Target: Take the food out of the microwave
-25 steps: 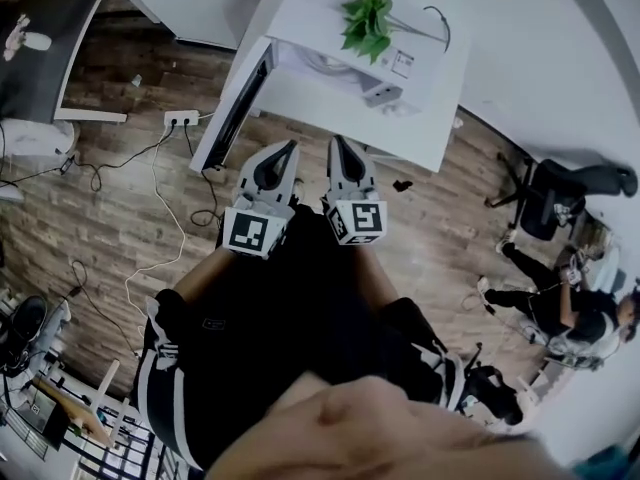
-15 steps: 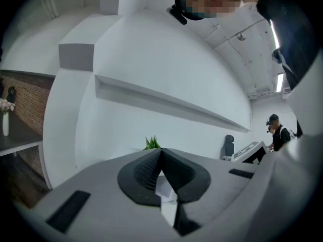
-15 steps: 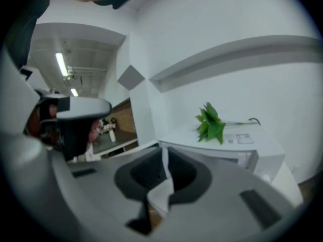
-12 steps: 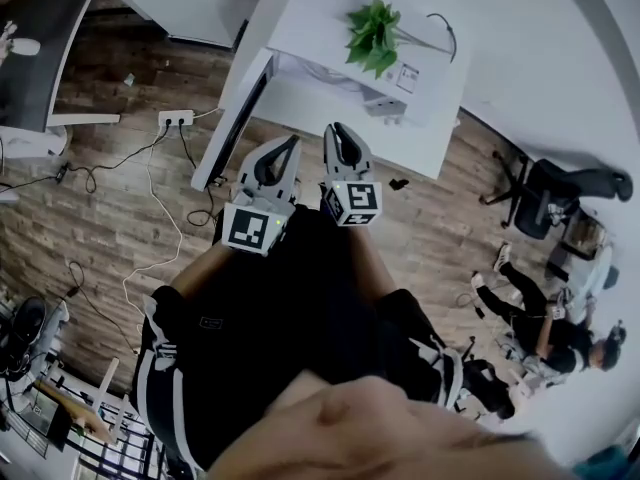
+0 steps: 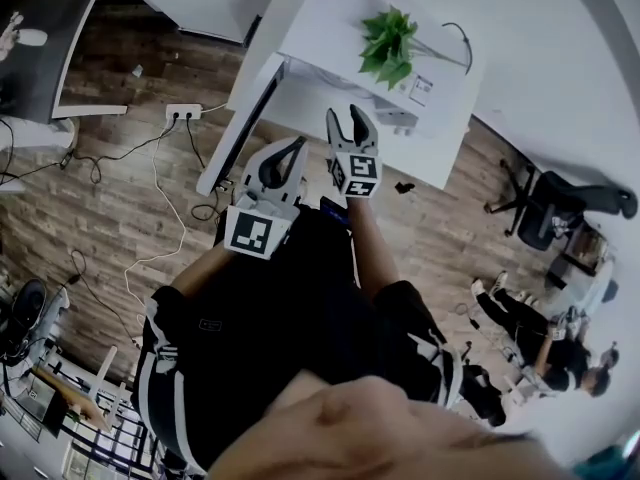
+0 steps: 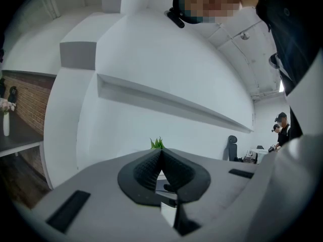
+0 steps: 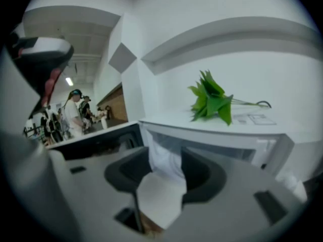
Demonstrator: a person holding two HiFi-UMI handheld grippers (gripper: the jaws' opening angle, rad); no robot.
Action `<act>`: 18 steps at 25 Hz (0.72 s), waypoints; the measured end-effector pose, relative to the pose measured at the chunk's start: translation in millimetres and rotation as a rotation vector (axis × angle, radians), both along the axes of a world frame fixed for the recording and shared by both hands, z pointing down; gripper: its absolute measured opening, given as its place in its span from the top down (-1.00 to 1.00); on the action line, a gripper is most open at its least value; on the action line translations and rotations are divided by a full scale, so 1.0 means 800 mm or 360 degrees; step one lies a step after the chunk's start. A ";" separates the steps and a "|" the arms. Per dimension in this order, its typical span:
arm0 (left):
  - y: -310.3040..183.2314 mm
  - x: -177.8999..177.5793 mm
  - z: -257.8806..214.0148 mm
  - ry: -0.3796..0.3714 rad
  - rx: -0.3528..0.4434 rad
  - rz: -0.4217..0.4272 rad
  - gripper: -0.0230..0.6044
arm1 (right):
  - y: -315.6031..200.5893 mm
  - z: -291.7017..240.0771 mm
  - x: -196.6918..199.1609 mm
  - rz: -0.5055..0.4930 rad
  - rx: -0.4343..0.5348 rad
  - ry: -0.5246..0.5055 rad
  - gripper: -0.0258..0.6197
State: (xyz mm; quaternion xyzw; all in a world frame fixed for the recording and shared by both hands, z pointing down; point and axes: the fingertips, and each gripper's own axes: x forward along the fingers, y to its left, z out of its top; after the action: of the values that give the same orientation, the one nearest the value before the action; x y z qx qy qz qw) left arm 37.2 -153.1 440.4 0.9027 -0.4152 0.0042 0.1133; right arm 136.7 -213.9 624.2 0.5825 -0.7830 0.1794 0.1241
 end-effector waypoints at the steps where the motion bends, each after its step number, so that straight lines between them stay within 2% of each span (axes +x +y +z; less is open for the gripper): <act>1: -0.003 0.001 0.000 0.0003 -0.0006 0.0000 0.83 | -0.007 0.008 0.002 0.0005 -0.0011 0.0000 0.27; 10: -0.025 0.008 0.008 -0.0001 -0.0053 -0.0009 0.83 | -0.058 0.080 0.017 0.0023 -0.0056 0.0089 0.16; 18: -0.046 0.012 0.017 -0.0005 -0.0096 -0.0021 0.83 | -0.098 0.139 0.033 0.0005 -0.0113 0.0100 0.06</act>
State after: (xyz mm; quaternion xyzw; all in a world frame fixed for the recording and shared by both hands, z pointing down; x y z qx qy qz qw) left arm 46.6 -190.2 454.2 0.8961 -0.4209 0.0173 0.1397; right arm 163.0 -292.3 735.0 0.5843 -0.7709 0.1888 0.1691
